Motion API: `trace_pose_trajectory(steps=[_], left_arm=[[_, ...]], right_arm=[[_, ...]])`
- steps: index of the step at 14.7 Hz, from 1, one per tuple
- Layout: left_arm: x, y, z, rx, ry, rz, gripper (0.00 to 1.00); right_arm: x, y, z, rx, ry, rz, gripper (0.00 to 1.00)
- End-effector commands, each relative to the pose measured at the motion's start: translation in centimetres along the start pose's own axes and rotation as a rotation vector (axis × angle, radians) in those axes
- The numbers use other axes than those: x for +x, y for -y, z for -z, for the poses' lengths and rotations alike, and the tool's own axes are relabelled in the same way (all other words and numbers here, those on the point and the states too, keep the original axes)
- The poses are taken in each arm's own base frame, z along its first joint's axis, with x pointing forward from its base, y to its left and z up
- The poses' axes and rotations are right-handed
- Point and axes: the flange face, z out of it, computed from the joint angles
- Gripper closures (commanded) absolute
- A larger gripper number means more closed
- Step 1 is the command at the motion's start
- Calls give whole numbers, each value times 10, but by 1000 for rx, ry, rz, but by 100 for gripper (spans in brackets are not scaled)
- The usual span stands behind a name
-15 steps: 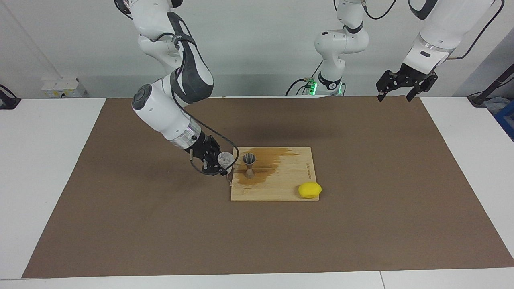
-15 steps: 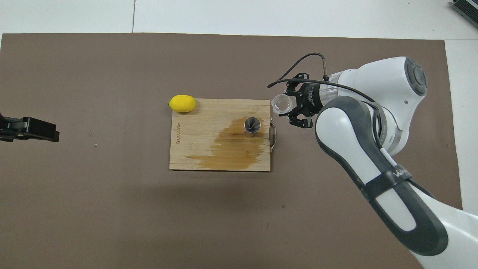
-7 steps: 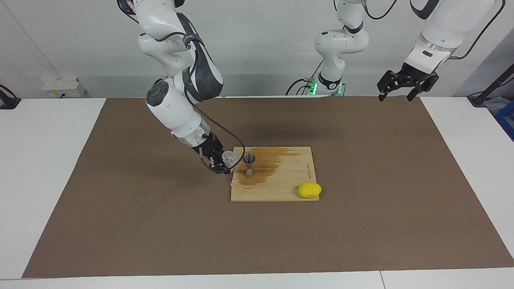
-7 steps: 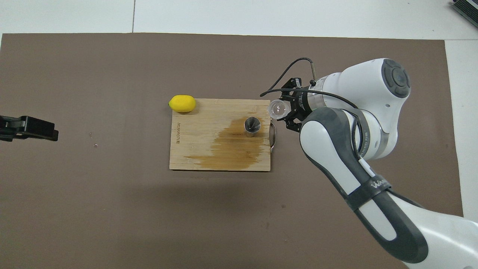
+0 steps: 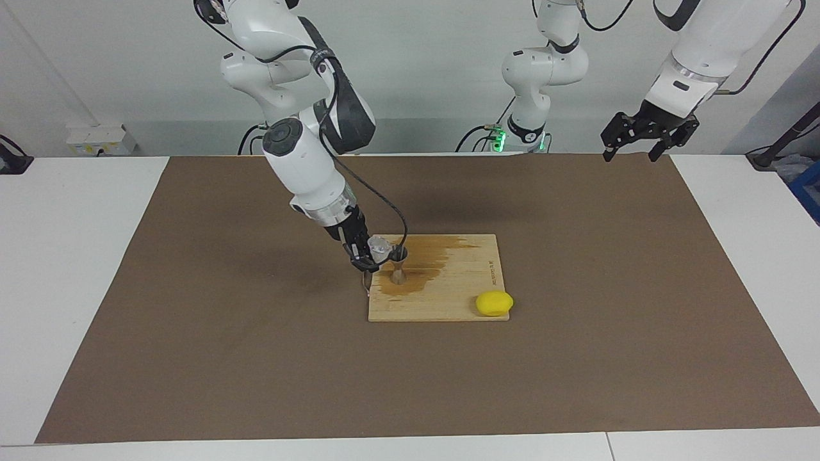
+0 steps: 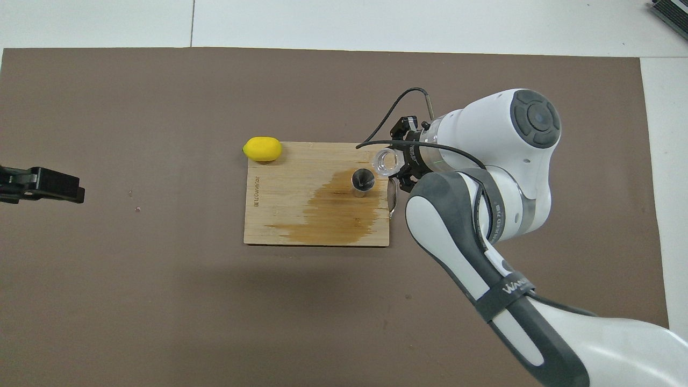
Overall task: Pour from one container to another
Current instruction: 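Carry the glass cup with the right gripper above the metal cup, then tilt the glass cup with the right gripper over the metal cup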
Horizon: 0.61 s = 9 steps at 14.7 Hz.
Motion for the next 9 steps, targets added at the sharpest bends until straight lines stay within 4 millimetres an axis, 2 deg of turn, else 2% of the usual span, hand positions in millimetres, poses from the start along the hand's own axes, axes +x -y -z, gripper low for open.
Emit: trace_pose_trajectory(steps=[1, 3, 9], left_arm=[[-5, 1, 2, -11, -8, 7, 0], [-5, 1, 2, -13, -8, 7, 0], [-5, 0, 2, -11, -8, 5, 0]], right_arm=[[-7, 6, -6, 7, -53, 18, 100], [-12, 4, -9, 1, -79, 43, 100], [-11, 4, -15, 1, -147, 84, 100]])
